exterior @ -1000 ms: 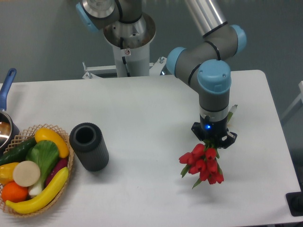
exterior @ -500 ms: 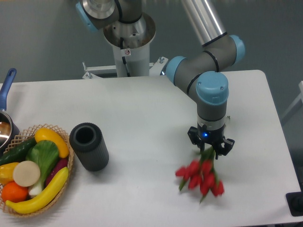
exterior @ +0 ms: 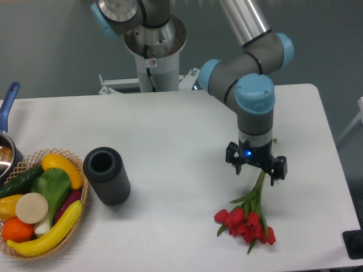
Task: Place the flowers on the table
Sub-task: 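Open the gripper to release the tulips and lift away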
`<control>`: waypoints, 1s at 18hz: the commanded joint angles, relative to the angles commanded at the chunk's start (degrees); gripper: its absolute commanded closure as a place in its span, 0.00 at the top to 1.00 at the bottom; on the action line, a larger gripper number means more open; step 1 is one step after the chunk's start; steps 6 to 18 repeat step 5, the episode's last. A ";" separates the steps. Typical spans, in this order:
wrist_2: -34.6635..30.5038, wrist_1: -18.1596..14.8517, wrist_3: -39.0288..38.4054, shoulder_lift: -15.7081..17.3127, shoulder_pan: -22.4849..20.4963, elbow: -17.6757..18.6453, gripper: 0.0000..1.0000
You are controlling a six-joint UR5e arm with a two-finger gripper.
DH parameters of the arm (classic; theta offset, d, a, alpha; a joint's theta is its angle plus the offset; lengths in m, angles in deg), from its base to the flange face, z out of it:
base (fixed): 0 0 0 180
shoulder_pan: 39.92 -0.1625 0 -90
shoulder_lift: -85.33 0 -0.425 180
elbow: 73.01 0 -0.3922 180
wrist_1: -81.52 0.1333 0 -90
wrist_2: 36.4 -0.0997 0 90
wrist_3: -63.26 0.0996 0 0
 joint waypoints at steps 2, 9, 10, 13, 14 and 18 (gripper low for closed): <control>-0.09 0.00 0.09 0.00 -0.17 -0.17 1.00; -0.09 0.00 0.09 0.00 -0.44 -0.79 1.00; -0.09 0.00 0.09 0.00 -0.44 -0.79 1.00; -0.09 0.00 0.09 0.00 -0.44 -0.79 1.00; -0.09 0.00 0.09 0.00 -0.44 -0.79 1.00; -0.09 0.00 0.09 0.00 -0.44 -0.79 1.00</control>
